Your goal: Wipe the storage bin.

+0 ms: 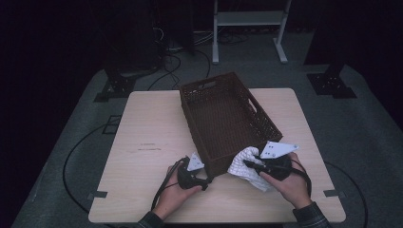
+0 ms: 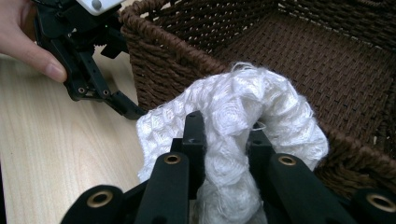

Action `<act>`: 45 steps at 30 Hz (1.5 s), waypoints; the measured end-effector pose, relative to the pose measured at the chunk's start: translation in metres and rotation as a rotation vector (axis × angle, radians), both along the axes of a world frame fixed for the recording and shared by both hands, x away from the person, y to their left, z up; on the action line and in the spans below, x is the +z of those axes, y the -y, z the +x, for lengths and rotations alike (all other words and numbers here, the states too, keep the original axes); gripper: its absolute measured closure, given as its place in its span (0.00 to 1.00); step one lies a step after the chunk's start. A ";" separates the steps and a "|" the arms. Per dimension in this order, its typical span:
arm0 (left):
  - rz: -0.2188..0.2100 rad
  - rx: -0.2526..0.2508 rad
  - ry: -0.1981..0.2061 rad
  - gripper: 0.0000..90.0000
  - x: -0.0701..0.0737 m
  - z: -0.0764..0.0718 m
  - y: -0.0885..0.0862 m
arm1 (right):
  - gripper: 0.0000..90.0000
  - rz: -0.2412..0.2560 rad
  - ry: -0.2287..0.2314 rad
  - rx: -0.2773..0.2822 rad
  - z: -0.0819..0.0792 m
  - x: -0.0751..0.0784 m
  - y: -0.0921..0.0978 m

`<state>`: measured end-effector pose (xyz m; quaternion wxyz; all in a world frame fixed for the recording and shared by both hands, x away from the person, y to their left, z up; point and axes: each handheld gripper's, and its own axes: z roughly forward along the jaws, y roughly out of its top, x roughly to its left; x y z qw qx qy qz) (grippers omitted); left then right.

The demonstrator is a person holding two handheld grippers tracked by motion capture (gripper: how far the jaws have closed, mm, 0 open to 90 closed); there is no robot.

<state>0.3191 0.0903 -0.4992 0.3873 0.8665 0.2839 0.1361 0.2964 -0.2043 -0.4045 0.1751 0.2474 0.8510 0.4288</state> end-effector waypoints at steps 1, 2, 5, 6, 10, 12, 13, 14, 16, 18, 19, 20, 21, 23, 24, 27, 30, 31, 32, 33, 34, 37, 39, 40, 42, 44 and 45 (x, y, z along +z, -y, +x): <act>-0.001 0.001 0.000 0.32 0.000 0.000 0.000 | 0.84 0.000 0.000 0.000 0.000 0.000 0.000; -0.001 0.001 0.000 0.32 0.000 0.000 0.000 | 0.84 0.003 0.000 0.005 0.000 0.000 0.000; -0.002 0.001 0.000 0.32 0.000 0.000 0.000 | 0.84 -0.005 -0.005 0.013 0.001 -0.002 -0.003; -0.002 0.001 0.000 0.33 0.000 0.000 0.000 | 0.84 -0.005 -0.005 0.013 0.001 -0.002 -0.003; -0.007 0.005 0.001 0.33 0.000 0.000 0.000 | 0.84 -0.024 -0.019 0.021 0.002 -0.009 -0.010; -0.010 0.007 0.001 0.33 0.000 0.000 0.000 | 0.84 -0.037 -0.027 0.023 0.003 -0.013 -0.012; -0.009 0.006 0.001 0.33 0.000 0.000 0.000 | 0.84 -0.041 -0.035 0.024 0.005 -0.017 -0.013; -0.009 0.007 0.001 0.33 0.000 0.000 0.000 | 0.84 -0.043 -0.041 0.025 0.005 -0.019 -0.013; -0.009 0.006 0.002 0.33 0.000 0.000 0.000 | 0.84 -0.057 -0.047 0.026 0.007 -0.024 -0.015; -0.009 0.007 0.002 0.33 0.000 0.000 0.000 | 0.84 -0.076 -0.057 0.030 0.008 -0.029 -0.018; -0.009 0.007 0.001 0.33 0.000 0.000 0.000 | 0.84 -0.080 -0.060 0.034 0.009 -0.032 -0.020; -0.009 0.006 0.002 0.33 0.000 0.000 0.000 | 0.84 -0.087 -0.065 0.034 0.009 -0.034 -0.021; -0.009 0.007 0.001 0.33 0.000 0.000 0.000 | 0.84 -0.090 -0.069 0.036 0.009 -0.035 -0.022; -0.009 0.006 0.002 0.33 0.000 0.000 0.000 | 0.84 -0.092 -0.077 0.042 0.010 -0.038 -0.024; -0.014 0.009 0.001 0.33 -0.001 0.000 0.001 | 0.84 -0.095 -0.083 0.041 0.010 -0.039 -0.025; -0.013 0.009 0.002 0.33 -0.001 0.000 0.001 | 0.84 -0.098 -0.088 0.046 0.012 -0.042 -0.026; -0.012 0.009 0.003 0.33 -0.001 0.000 0.001 | 0.85 -0.105 -0.101 0.049 0.013 -0.047 -0.029; -0.013 0.010 0.002 0.33 -0.001 0.000 0.001 | 0.85 -0.106 -0.104 0.053 0.014 -0.048 -0.030; -0.013 0.010 0.002 0.33 -0.001 0.000 0.001 | 0.85 -0.106 -0.104 0.053 0.014 -0.048 -0.030; -0.013 0.010 0.003 0.33 -0.001 0.000 0.001 | 0.85 -0.118 -0.118 0.057 0.014 -0.051 -0.032; -0.008 0.007 0.003 0.33 0.000 0.000 0.000 | 0.85 -0.128 -0.122 0.057 0.014 -0.053 -0.033; -0.008 0.007 0.003 0.33 0.000 0.000 0.000 | 0.84 -0.137 -0.135 0.063 0.015 -0.057 -0.037; -0.008 0.007 0.003 0.33 0.000 0.000 0.000 | 0.84 -0.151 -0.144 0.071 0.016 -0.060 -0.040; -0.008 0.007 0.003 0.33 0.000 0.000 0.000 | 0.85 -0.160 -0.154 0.075 0.017 -0.064 -0.042; -0.008 0.007 0.003 0.33 0.000 0.000 0.000 | 0.84 -0.161 -0.163 0.074 0.017 -0.065 -0.043; -0.008 0.007 0.003 0.33 0.000 0.000 0.000 | 0.85 -0.162 -0.178 0.082 0.019 -0.067 -0.044; -0.008 0.007 0.003 0.33 0.000 0.000 0.000 | 0.85 -0.162 -0.178 0.082 0.019 -0.067 -0.044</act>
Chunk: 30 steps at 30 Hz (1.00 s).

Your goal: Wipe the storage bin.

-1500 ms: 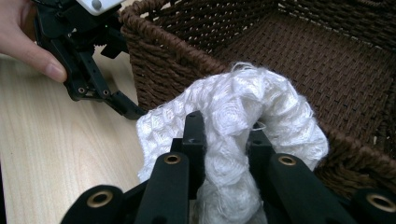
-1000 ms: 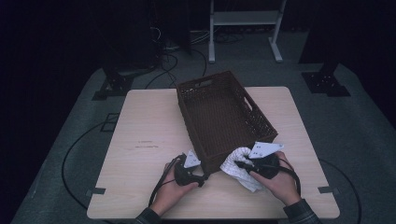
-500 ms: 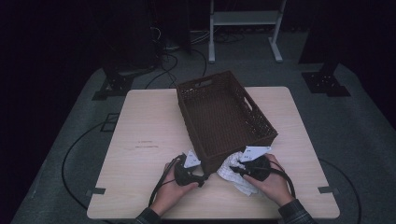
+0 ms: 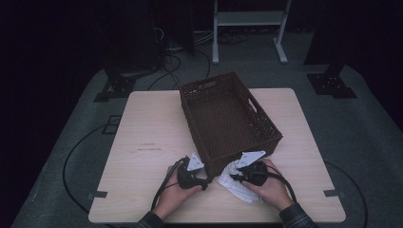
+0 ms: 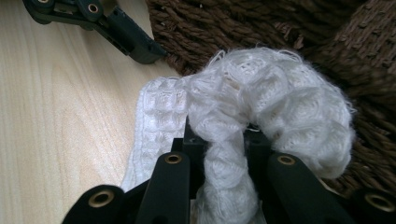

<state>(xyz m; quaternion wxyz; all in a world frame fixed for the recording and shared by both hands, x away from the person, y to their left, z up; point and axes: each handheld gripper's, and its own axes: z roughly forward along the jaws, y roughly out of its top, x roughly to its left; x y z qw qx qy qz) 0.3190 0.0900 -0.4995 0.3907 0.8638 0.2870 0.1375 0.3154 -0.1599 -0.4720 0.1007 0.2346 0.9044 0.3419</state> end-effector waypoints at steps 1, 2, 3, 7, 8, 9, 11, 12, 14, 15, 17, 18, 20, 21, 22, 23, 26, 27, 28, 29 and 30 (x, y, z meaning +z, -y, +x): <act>0.000 0.000 0.000 0.33 0.000 0.000 0.000 | 0.85 -0.002 0.001 0.000 0.000 0.000 0.000; 0.000 0.000 0.000 0.33 0.000 0.000 0.000 | 0.85 -0.001 0.006 -0.001 -0.001 0.001 0.000; 0.000 0.000 0.000 0.33 0.000 0.000 0.000 | 0.85 0.010 0.015 -0.003 -0.002 0.005 0.001; -0.006 0.001 -0.002 0.33 0.000 0.000 0.000 | 0.85 0.053 0.056 -0.002 -0.006 0.019 0.004; -0.006 0.000 -0.002 0.33 0.000 0.000 0.000 | 0.85 0.067 0.064 -0.003 -0.007 0.022 0.005; 0.000 -0.005 -0.002 0.34 0.000 0.000 0.000 | 0.85 0.077 0.072 -0.003 -0.008 0.026 0.006; -0.002 -0.006 -0.001 0.35 0.000 0.000 0.000 | 0.85 0.091 0.085 -0.004 -0.010 0.031 0.007; -0.001 -0.007 -0.001 0.35 0.000 0.000 0.000 | 0.85 0.102 0.091 -0.005 -0.012 0.034 0.008; 0.000 -0.008 -0.002 0.35 0.000 0.000 0.000 | 0.85 0.116 0.110 0.001 -0.013 0.040 0.009; 0.000 -0.008 -0.002 0.35 0.000 0.000 0.000 | 0.85 0.122 0.115 -0.001 -0.014 0.043 0.009; 0.003 -0.010 -0.001 0.35 0.000 0.000 0.000 | 0.85 0.132 0.126 0.000 -0.016 0.048 0.010; 0.005 -0.011 -0.001 0.35 0.000 0.000 -0.001 | 0.85 0.134 0.135 0.001 -0.017 0.050 0.011; 0.007 -0.012 -0.002 0.35 0.001 0.000 -0.001 | 0.85 0.140 0.142 0.002 -0.018 0.052 0.011; 0.006 -0.012 -0.002 0.35 0.000 0.000 -0.001 | 0.85 0.146 0.148 0.003 -0.019 0.054 0.011; 0.007 -0.012 -0.002 0.35 0.000 0.000 -0.001 | 0.85 0.153 0.152 0.004 -0.020 0.056 0.011; 0.006 -0.012 -0.002 0.35 0.000 0.000 -0.001 | 0.85 0.161 0.156 0.004 -0.021 0.058 0.011; 0.007 -0.013 -0.001 0.35 0.001 0.000 -0.001 | 0.85 0.160 0.167 0.015 -0.023 0.061 0.008; 0.007 -0.013 -0.001 0.36 0.001 0.000 -0.001 | 0.85 0.160 0.167 0.015 -0.023 0.061 0.008; 0.006 -0.014 -0.001 0.36 0.001 0.000 -0.001 | 0.85 0.152 0.159 0.018 -0.021 0.058 0.007; 0.006 -0.014 -0.001 0.36 0.001 0.000 -0.001 | 0.85 0.147 0.152 0.019 -0.020 0.056 0.006; 0.005 -0.014 0.001 0.36 0.000 0.000 -0.001 | 0.84 0.139 0.141 0.018 -0.020 0.052 0.005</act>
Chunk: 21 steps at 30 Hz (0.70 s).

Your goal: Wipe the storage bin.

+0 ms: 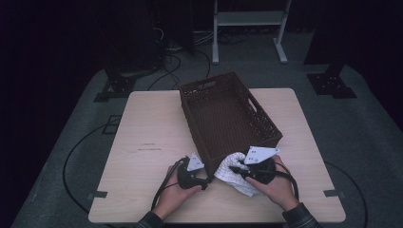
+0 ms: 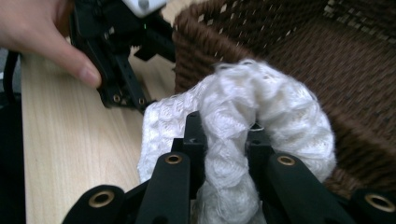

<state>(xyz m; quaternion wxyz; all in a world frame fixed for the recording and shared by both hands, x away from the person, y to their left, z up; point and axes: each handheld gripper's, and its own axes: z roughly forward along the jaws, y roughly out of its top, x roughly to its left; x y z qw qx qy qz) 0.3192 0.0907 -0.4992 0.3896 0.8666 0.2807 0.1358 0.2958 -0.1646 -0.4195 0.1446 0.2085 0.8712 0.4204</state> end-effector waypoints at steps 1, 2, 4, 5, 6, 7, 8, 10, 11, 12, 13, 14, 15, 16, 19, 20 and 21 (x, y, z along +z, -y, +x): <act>0.000 0.000 0.000 0.36 0.000 0.000 0.000 | 0.84 -0.015 -0.004 -0.001 0.000 -0.003 -0.002; 0.000 -0.001 0.000 0.36 0.000 0.000 0.000 | 0.84 -0.031 -0.006 -0.001 0.001 -0.007 -0.004; 0.000 -0.001 0.000 0.36 0.000 0.000 0.000 | 0.84 -0.051 -0.015 0.009 0.002 -0.013 -0.007; 0.000 -0.001 0.000 0.36 0.000 0.000 0.000 | 0.84 -0.062 -0.017 0.012 0.003 -0.016 -0.009; 0.000 -0.001 0.000 0.36 0.000 0.000 0.000 | 0.84 -0.075 -0.020 0.015 0.003 -0.019 -0.012; -0.001 -0.002 0.000 0.36 0.000 0.000 0.000 | 0.84 -0.075 -0.020 0.015 0.003 -0.019 -0.012; 0.000 -0.002 0.000 0.36 0.000 0.000 0.000 | 0.84 -0.104 -0.020 0.023 0.004 -0.025 -0.016; -0.003 -0.001 0.000 0.36 0.000 0.000 0.000 | 0.84 -0.115 -0.022 0.028 0.005 -0.027 -0.017; -0.007 0.002 -0.001 0.36 0.000 0.000 0.000 | 0.84 -0.126 -0.031 0.032 0.005 -0.031 -0.020; -0.007 0.002 -0.001 0.36 0.000 0.000 0.000 | 0.84 -0.126 -0.031 0.032 0.005 -0.031 -0.020; -0.007 0.002 0.000 0.36 0.000 0.000 0.000 | 0.84 -0.132 -0.038 0.036 0.007 -0.034 -0.022; -0.007 0.002 -0.001 0.36 0.000 0.000 0.000 | 0.84 -0.132 -0.038 0.036 0.007 -0.034 -0.022; -0.007 0.002 0.000 0.36 0.000 0.000 0.000 | 0.84 -0.131 -0.043 0.035 0.007 -0.036 -0.023; -0.010 0.004 -0.001 0.36 0.000 0.000 0.001 | 0.84 -0.133 -0.046 0.038 0.007 -0.037 -0.024; -0.012 0.005 -0.001 0.36 0.000 0.000 0.001 | 0.84 -0.156 -0.069 0.057 0.009 -0.043 -0.030; -0.011 0.004 -0.001 0.36 0.000 0.000 0.001 | 0.84 -0.159 -0.075 0.059 0.009 -0.044 -0.032; -0.010 0.004 -0.001 0.36 0.000 0.000 0.000 | 0.84 -0.161 -0.080 0.062 0.009 -0.046 -0.033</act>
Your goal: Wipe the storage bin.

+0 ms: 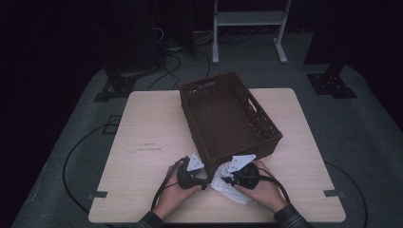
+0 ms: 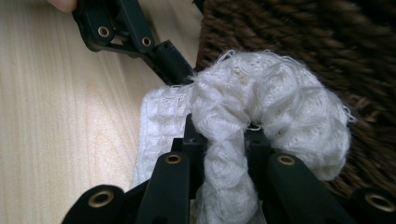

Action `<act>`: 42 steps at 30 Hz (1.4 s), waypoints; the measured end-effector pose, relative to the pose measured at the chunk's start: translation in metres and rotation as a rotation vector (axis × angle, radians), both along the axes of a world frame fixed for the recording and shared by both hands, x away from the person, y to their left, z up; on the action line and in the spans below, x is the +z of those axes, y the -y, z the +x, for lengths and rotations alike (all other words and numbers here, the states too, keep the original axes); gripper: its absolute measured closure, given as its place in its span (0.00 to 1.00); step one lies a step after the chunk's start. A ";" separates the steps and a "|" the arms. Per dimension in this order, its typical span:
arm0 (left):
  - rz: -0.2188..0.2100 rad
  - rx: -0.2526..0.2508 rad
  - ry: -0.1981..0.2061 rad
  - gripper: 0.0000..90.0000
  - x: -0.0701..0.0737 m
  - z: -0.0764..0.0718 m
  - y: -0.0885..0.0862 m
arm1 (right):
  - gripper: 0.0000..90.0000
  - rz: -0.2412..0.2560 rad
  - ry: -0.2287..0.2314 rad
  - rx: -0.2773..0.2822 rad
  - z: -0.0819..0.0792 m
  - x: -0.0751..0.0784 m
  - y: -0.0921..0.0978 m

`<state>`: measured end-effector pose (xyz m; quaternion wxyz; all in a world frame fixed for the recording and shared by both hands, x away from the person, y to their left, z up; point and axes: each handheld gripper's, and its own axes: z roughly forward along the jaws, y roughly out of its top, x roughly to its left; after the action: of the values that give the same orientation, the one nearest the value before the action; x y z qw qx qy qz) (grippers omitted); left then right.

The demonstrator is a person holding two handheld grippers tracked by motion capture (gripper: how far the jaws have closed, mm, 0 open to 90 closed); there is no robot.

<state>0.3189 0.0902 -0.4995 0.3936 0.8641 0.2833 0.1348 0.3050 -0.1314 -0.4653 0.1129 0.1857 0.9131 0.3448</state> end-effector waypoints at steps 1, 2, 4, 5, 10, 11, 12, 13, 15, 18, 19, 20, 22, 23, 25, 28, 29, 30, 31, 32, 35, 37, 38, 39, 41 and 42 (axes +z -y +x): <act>0.000 0.000 0.000 0.36 0.000 0.000 0.000 | 0.84 0.000 0.000 0.000 0.000 0.000 0.000; 0.001 0.000 0.000 0.36 0.000 0.000 0.000 | 0.84 -0.007 0.000 0.006 0.000 -0.001 -0.002; 0.001 0.000 0.001 0.37 0.000 0.000 0.000 | 0.84 -0.006 -0.002 0.005 0.000 -0.002 -0.003; 0.001 0.000 0.001 0.37 0.000 0.000 0.000 | 0.84 -0.006 -0.002 0.005 0.000 -0.002 -0.003; -0.001 0.001 0.000 0.37 0.000 0.000 0.000 | 0.84 0.004 0.005 0.007 0.000 0.000 -0.003; -0.001 0.001 0.000 0.37 0.000 0.000 0.000 | 0.84 0.009 0.002 0.005 -0.001 0.001 -0.002; -0.001 0.001 0.000 0.37 0.000 0.000 0.000 | 0.84 0.010 0.001 0.004 -0.001 0.001 -0.002; 0.000 0.000 0.001 0.37 0.000 0.000 0.000 | 0.84 0.012 0.003 0.005 -0.001 0.001 -0.002; 0.000 -0.001 0.000 0.37 0.000 0.000 0.000 | 0.84 0.015 0.005 0.007 -0.001 0.001 -0.002; 0.009 -0.005 0.001 0.37 0.000 0.000 -0.001 | 0.84 0.024 0.013 0.008 -0.002 0.004 -0.002; 0.011 -0.006 0.001 0.37 0.000 0.000 -0.001 | 0.85 0.031 0.016 0.009 -0.002 0.005 -0.002; 0.011 -0.006 0.001 0.37 0.000 0.000 -0.001 | 0.85 0.038 0.017 0.011 -0.003 0.007 -0.002; 0.011 -0.006 0.001 0.37 0.000 0.000 -0.001 | 0.85 0.045 0.026 0.015 -0.003 0.010 -0.002; 0.011 -0.006 0.002 0.37 0.000 0.000 -0.001 | 0.84 0.047 0.027 0.016 -0.004 0.011 -0.002; 0.011 -0.006 0.001 0.37 0.000 0.000 -0.001 | 0.84 0.049 0.030 0.016 -0.004 0.012 -0.002; 0.011 -0.006 0.002 0.37 0.000 0.000 -0.001 | 0.84 0.066 0.040 0.015 -0.006 0.017 -0.001; 0.011 -0.006 0.002 0.37 0.000 0.000 -0.001 | 0.84 0.066 0.040 0.015 -0.006 0.017 -0.001; 0.011 -0.006 0.002 0.37 0.000 0.000 -0.001 | 0.85 0.075 0.044 0.015 -0.008 0.021 0.000; 0.011 -0.006 0.002 0.37 0.000 0.000 -0.001 | 0.84 0.087 0.048 0.014 -0.008 0.024 0.001; 0.011 -0.006 0.002 0.37 0.000 0.000 -0.001 | 0.84 0.096 0.053 0.017 -0.009 0.026 0.001; 0.011 -0.006 0.002 0.37 0.000 0.000 -0.001 | 0.85 0.116 0.055 0.011 -0.010 0.031 0.002; 0.012 -0.007 0.000 0.37 0.001 0.000 -0.001 | 0.84 0.143 0.064 0.012 -0.011 0.038 0.005; 0.012 -0.007 0.000 0.37 0.001 0.000 -0.001 | 0.85 0.153 0.068 0.013 -0.011 0.040 0.005; 0.010 -0.006 0.001 0.37 0.000 0.000 -0.001 | 0.85 0.158 0.068 0.009 -0.012 0.043 0.006; 0.011 -0.007 0.001 0.37 0.001 0.000 -0.001 | 0.85 0.164 0.079 0.009 -0.013 0.047 0.007; 0.012 -0.007 0.001 0.37 0.001 0.000 -0.001 | 0.85 0.164 0.079 0.009 -0.013 0.047 0.007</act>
<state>0.3193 0.0911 -0.4990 0.3891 0.8674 0.2792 0.1355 0.2924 -0.1383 -0.4186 0.1319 0.1765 0.8775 0.4258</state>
